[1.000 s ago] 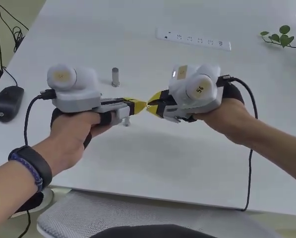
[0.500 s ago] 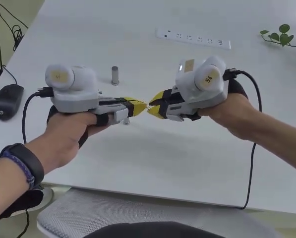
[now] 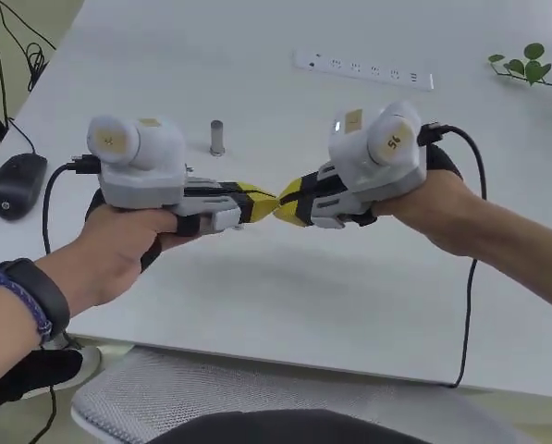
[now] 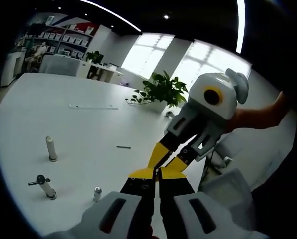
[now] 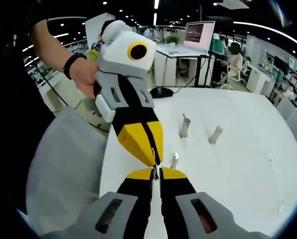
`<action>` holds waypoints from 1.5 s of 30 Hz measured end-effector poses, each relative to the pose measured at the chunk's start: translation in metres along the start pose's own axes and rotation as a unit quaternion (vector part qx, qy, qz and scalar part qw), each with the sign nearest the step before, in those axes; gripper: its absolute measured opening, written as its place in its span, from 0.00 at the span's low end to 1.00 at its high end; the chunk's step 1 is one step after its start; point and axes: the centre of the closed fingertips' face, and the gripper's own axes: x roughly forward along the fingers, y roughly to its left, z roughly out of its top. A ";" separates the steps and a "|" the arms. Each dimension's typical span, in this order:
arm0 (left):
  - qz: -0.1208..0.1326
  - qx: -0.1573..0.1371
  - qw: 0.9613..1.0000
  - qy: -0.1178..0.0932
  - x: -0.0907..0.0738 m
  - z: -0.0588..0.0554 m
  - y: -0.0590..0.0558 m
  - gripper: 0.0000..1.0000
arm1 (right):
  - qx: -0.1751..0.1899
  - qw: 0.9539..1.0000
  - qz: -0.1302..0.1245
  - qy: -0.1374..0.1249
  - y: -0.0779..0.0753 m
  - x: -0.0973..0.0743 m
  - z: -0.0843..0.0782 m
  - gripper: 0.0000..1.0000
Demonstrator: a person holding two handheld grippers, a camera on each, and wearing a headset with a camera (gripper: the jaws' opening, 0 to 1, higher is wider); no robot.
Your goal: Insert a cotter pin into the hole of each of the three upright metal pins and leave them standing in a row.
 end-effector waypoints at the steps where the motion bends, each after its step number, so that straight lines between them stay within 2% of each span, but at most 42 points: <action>1: -0.004 0.003 1.000 0.001 0.000 0.000 -0.001 0.00 | 0.001 1.000 0.002 0.000 0.002 0.000 0.000 0.06; 9: -0.030 0.026 0.999 0.011 -0.004 -0.002 -0.006 0.00 | 0.007 1.000 0.030 -0.004 0.010 -0.001 0.000 0.06; 18: -0.057 0.041 0.997 0.015 -0.006 -0.003 -0.010 0.00 | -0.001 0.999 0.048 -0.006 0.014 -0.002 0.001 0.04; 25: -0.068 0.058 0.996 0.020 -0.005 -0.005 -0.012 0.00 | -0.008 0.999 0.042 0.006 0.014 -0.002 -0.002 0.02; 38: -0.057 0.071 0.995 0.035 -0.004 -0.019 -0.011 0.01 | -0.020 0.999 0.028 0.037 0.018 0.005 -0.011 0.01; 45: -0.063 0.068 0.995 0.029 -0.005 -0.021 -0.013 0.00 | -0.009 0.999 0.026 0.042 0.019 0.005 -0.013 0.01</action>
